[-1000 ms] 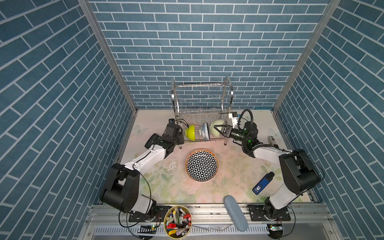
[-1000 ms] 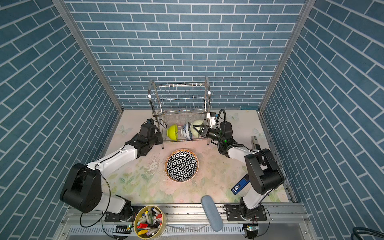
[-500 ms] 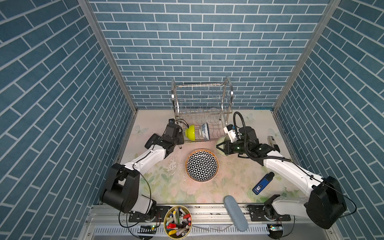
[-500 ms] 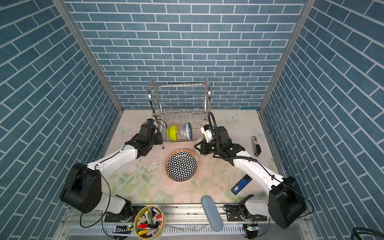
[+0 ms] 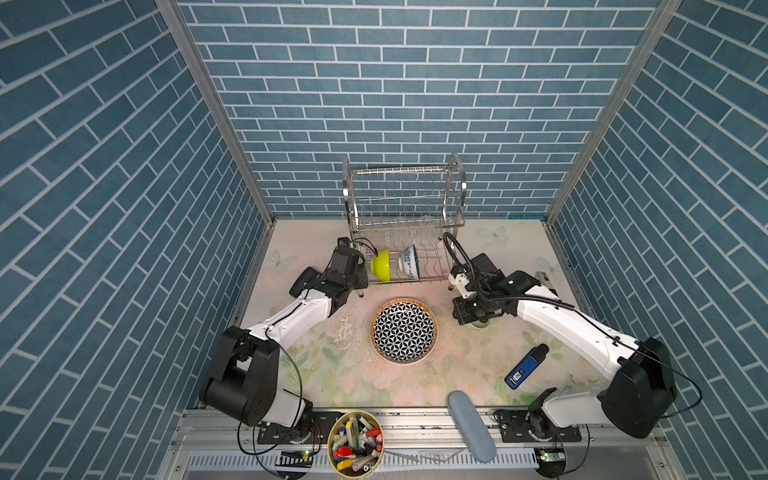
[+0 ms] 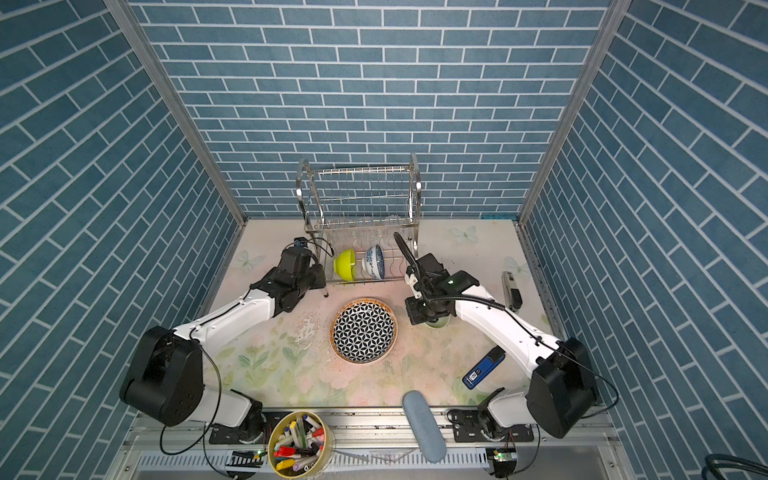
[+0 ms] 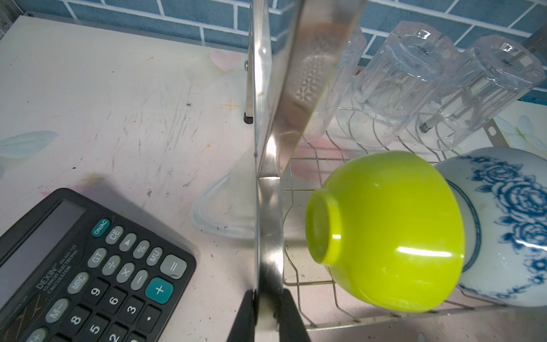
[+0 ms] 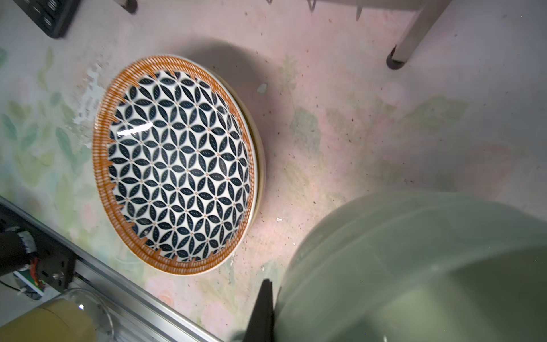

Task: Unload the mixed dishes from the dish rack
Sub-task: 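Lower the pale-green bowl onto the table beside the plates and release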

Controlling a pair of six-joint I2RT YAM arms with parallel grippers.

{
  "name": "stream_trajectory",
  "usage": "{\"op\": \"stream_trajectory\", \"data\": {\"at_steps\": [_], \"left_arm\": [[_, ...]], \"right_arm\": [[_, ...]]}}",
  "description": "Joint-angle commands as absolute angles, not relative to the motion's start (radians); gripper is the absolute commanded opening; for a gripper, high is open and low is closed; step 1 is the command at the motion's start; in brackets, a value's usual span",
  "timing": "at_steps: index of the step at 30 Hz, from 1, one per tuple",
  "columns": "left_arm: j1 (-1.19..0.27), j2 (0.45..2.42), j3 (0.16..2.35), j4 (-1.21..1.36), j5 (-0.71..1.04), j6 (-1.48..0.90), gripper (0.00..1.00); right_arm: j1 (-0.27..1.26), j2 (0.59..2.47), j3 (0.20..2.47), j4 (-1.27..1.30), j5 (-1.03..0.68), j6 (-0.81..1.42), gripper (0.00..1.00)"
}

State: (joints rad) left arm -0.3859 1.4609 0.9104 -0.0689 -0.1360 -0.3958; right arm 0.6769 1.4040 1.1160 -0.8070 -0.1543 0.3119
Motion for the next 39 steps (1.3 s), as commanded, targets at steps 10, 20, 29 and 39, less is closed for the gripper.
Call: {"op": "stream_trajectory", "data": {"at_steps": [10, 20, 29, 39], "left_arm": [[-0.38, 1.48, 0.917, -0.049, -0.132, -0.421, 0.1], [-0.38, 1.485, 0.918, -0.049, -0.136, -0.419, 0.11], [-0.379, 1.492, 0.919, -0.048, -0.138, -0.419, 0.1], [-0.38, 1.492, 0.919, -0.051, -0.14, -0.419, 0.1]], "right_arm": [[0.7, 1.549, 1.185, -0.867, -0.094, 0.226, 0.0], [0.704, 1.646, 1.196, -0.848, -0.013, 0.232, 0.0], [0.709, 1.703, 1.192, -0.833, 0.04, 0.245, 0.0], [0.724, 1.756, 1.192, -0.796, 0.046, 0.263, 0.0]]}}
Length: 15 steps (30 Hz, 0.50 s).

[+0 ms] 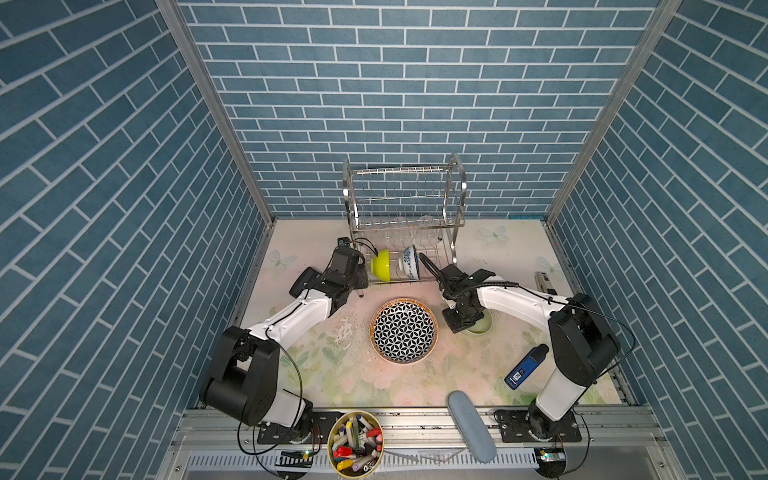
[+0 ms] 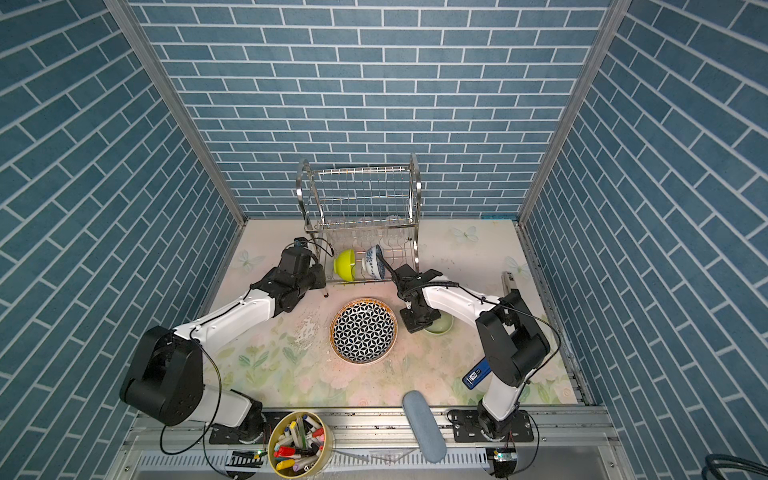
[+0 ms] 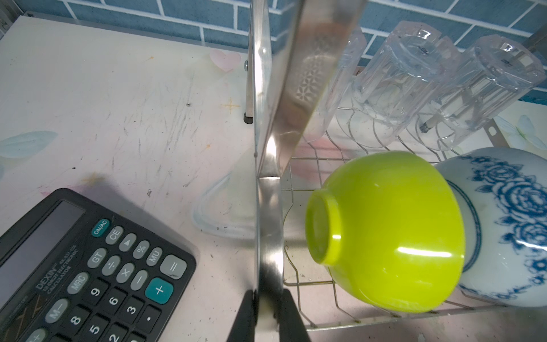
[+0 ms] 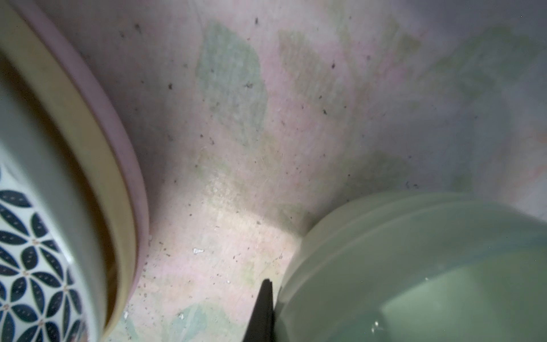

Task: Unload the mixed dishes from the dish rack
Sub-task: 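Lower the pale-green bowl onto the table beside the plates and release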

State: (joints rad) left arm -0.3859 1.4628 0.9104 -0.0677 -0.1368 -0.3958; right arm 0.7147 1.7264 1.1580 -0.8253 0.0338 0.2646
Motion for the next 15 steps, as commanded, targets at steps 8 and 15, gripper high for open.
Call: {"op": "stream_trajectory", "data": {"at_steps": [8, 15], "left_arm": [[-0.38, 1.493, 0.919, -0.051, -0.14, -0.419, 0.11], [-0.38, 1.489, 0.919, -0.05, -0.142, -0.419, 0.11]], "right_arm": [[0.726, 1.745, 1.176, -0.782, 0.051, 0.269, 0.15], [0.726, 1.68, 1.166, -0.772, 0.052, 0.279, 0.33]]}}
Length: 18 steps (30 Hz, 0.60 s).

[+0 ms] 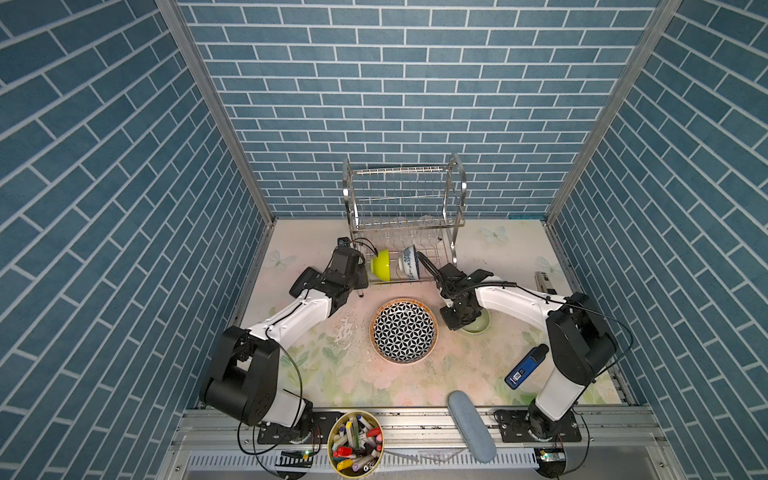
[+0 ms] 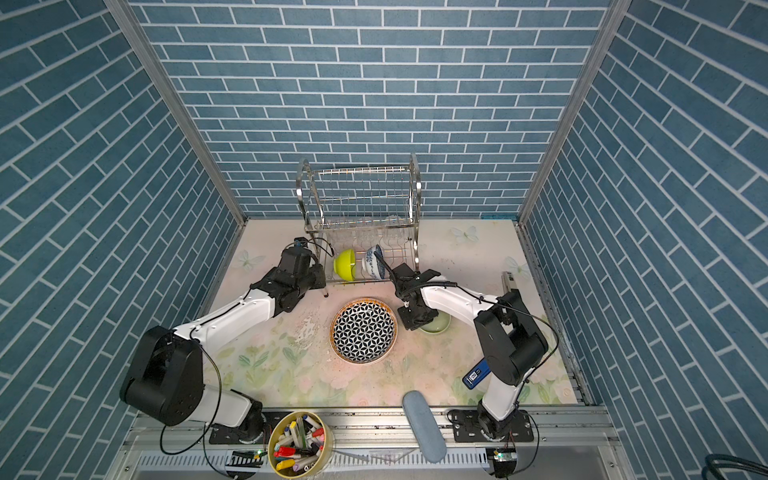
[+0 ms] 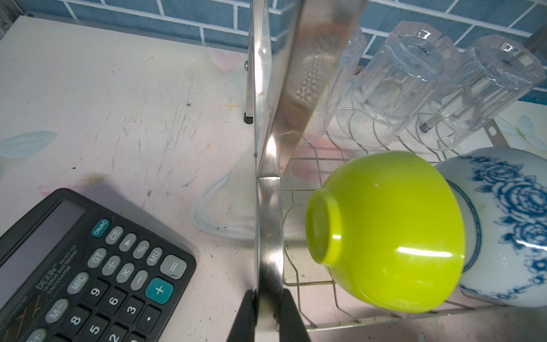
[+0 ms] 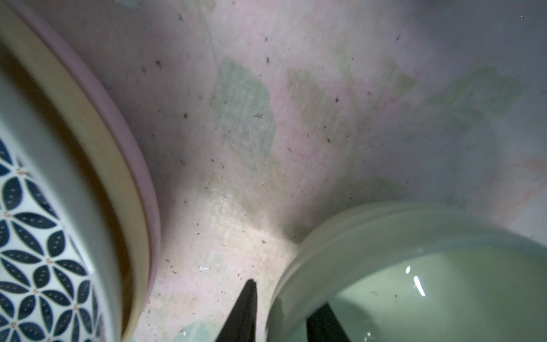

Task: Unload the mixed dishes from the dish rack
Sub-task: 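Lower the pale-green bowl onto the table beside the plates and release, then move the open right gripper back to the blue-and-white floral bowl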

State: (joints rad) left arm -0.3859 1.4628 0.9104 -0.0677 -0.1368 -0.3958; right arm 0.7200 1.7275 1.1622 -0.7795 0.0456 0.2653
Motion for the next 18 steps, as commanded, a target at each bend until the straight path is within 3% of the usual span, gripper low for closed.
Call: {"op": "stream_trajectory", "data": {"at_steps": [1, 11, 14, 18], "left_arm": [[-0.38, 1.491, 0.919, -0.051, -0.142, -0.419, 0.11], [-0.379, 1.489, 0.919, -0.049, -0.141, -0.42, 0.11], [-0.38, 1.49, 0.919, -0.049, -0.138, -0.42, 0.11], [-0.38, 1.492, 0.919, -0.05, -0.137, -0.42, 0.11]], "right_arm": [[0.726, 1.669, 1.166, -0.773, 0.049, 0.281, 0.35], [0.723, 1.512, 1.192, -0.736, -0.043, 0.268, 0.41], [0.702, 1.468, 1.162, -0.625, -0.082, 0.26, 0.42], [0.628, 1.413, 1.035, -0.314, -0.264, 0.279, 0.42]]}}
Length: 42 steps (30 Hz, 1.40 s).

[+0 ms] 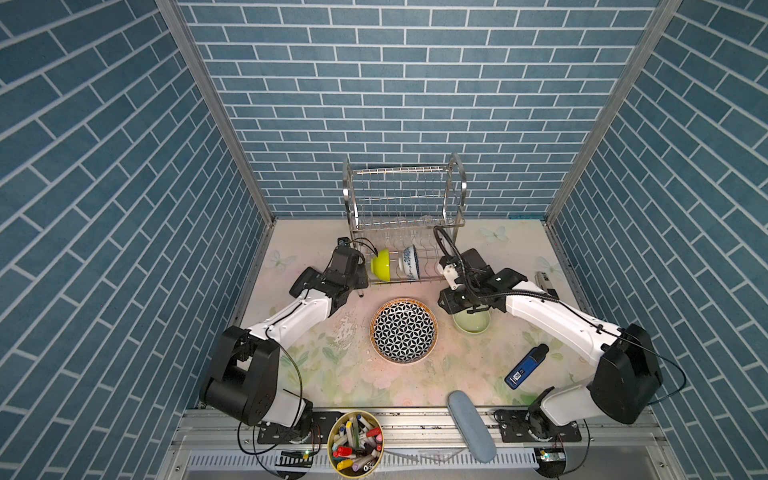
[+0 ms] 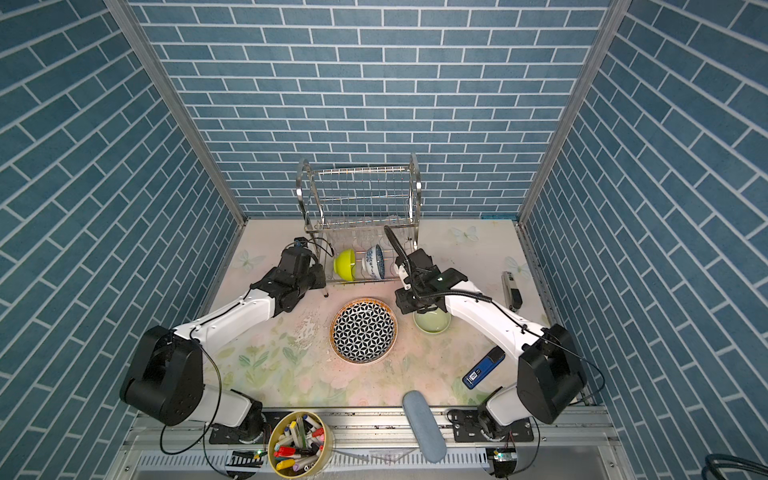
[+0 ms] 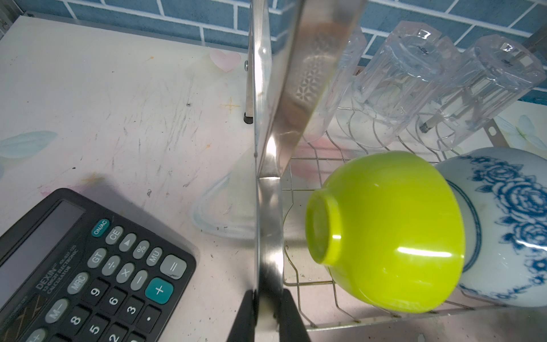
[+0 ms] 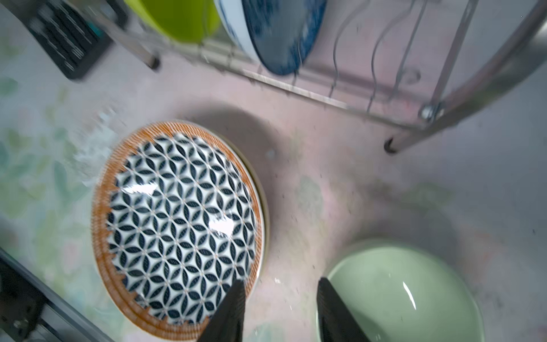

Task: Unload the mixed dishes from the dish rack
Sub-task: 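Move the open right gripper back to the blue-and-white floral bowl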

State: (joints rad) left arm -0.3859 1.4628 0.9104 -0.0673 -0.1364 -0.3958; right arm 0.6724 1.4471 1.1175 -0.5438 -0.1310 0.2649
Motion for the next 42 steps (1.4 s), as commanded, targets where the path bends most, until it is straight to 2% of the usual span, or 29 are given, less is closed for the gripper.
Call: {"op": "stream_trajectory", "data": {"at_steps": [1, 5, 15, 28, 38, 42], "left_arm": [[-0.38, 1.493, 0.919, -0.051, -0.137, -0.42, 0.1], [-0.379, 1.5, 0.919, -0.05, -0.135, -0.424, 0.1], [-0.38, 1.5, 0.933, -0.073, -0.14, -0.429, 0.08], [-0.38, 1.506, 0.937, -0.08, -0.138, -0.426, 0.08], [-0.38, 1.517, 0.939, -0.077, -0.134, -0.427, 0.08], [-0.379, 1.518, 0.939, -0.075, -0.131, -0.428, 0.08]], "right_arm": [[0.615, 1.406, 0.998, -0.215, -0.299, 0.288, 0.42], [0.579, 1.428, 0.893, 0.122, -0.372, 0.296, 0.42], [0.544, 1.675, 0.967, 0.49, -0.504, 0.374, 0.42], [0.54, 1.882, 1.111, 0.617, -0.554, 0.455, 0.4], [0.538, 1.986, 1.205, 0.661, -0.589, 0.54, 0.27], [0.538, 2.005, 1.212, 0.666, -0.595, 0.562, 0.19]]}}
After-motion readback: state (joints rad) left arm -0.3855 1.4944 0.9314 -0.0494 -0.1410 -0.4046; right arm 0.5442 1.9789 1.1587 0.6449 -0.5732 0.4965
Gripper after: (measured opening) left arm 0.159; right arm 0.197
